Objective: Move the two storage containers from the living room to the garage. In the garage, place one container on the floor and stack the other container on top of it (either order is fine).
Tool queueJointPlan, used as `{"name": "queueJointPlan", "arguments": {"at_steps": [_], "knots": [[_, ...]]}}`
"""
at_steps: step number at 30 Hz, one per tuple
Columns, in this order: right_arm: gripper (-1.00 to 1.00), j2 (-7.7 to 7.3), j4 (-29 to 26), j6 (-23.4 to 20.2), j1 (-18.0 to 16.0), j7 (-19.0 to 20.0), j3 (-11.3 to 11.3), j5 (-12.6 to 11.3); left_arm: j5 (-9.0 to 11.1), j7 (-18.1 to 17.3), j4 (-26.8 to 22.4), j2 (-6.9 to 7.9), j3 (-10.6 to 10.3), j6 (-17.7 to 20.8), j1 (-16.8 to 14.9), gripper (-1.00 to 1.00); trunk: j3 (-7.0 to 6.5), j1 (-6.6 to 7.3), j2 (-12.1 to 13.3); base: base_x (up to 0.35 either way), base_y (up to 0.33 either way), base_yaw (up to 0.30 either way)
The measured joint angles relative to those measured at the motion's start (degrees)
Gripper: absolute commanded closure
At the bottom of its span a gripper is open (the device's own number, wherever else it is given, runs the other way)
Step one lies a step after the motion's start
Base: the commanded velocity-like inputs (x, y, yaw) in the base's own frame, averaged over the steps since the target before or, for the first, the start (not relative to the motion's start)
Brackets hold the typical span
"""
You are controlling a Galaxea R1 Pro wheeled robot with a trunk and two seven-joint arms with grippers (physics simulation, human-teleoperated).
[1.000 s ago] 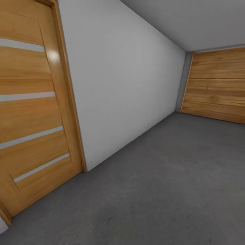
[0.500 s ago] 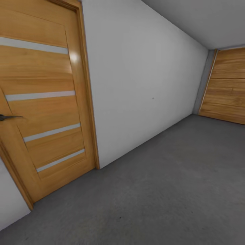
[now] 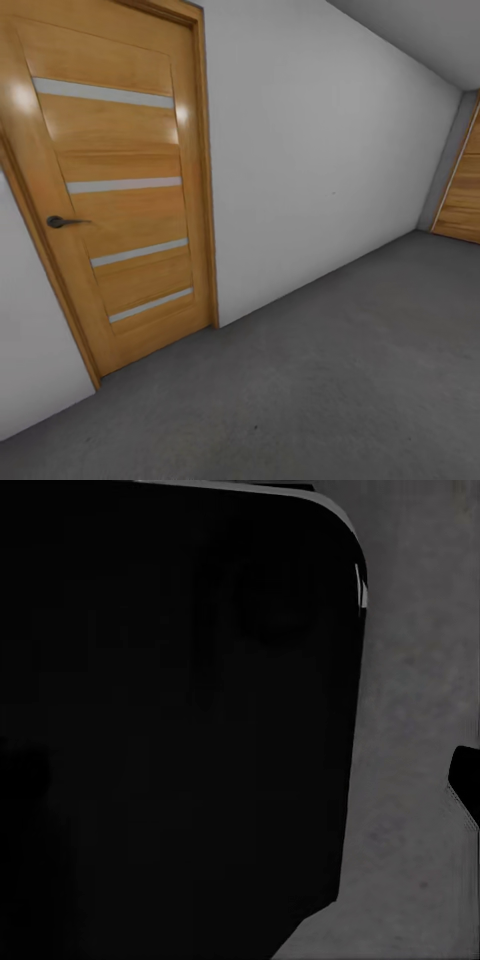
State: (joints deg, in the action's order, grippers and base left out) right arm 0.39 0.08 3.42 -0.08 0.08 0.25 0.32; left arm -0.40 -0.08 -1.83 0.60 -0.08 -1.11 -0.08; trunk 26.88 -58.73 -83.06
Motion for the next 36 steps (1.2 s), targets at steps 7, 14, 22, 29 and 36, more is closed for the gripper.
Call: {"name": "queueJointPlan", "arguments": {"at_steps": [7, 14, 22, 29, 36], "knots": [[-1.0, -0.02, 0.0, 0.0, 0.0, 0.0, 0.0, 0.0, 0.0, 0.0, 0.0, -0.01, 0.0, 0.0, 0.0, -1.0, 0.0, 0.0, 0.0, 0.0, 0.0, 0.278], [-1.0, -0.03, 0.0, 0.0, 0.0, 0.0, 0.0, 0.0, 0.0, 0.0, 0.0, -0.01, 0.0, 0.0, 0.0, -1.0, 0.0, 0.0, 0.0, 0.0, 0.0, 0.278], [-1.0, -0.04, 0.0, 0.0, 0.0, 0.0, 0.0, 0.0, 0.0, 0.0, 0.0, -0.02, 0.0, 0.0, 0.0, -1.0, 0.0, 0.0, 0.0, 0.0, 0.0, 0.278], [-1.0, -0.04, 0.0, 0.0, 0.0, 0.0, 0.0, 0.0, 0.0, 0.0, 0.0, -0.04, 0.0, 0.0, 0.0, -1.0, 0.0, 0.0, 0.0, 0.0, 0.0, 0.278], [-1.0, -0.14, 0.0, 0.0, 0.0, 0.0, 0.0, 0.0, 0.0, 0.0, 0.0, -0.02, 0.0, 0.0, 0.0, -1.0, 0.0, 0.0, 0.0, 0.0, 0.0, 0.278]]}}
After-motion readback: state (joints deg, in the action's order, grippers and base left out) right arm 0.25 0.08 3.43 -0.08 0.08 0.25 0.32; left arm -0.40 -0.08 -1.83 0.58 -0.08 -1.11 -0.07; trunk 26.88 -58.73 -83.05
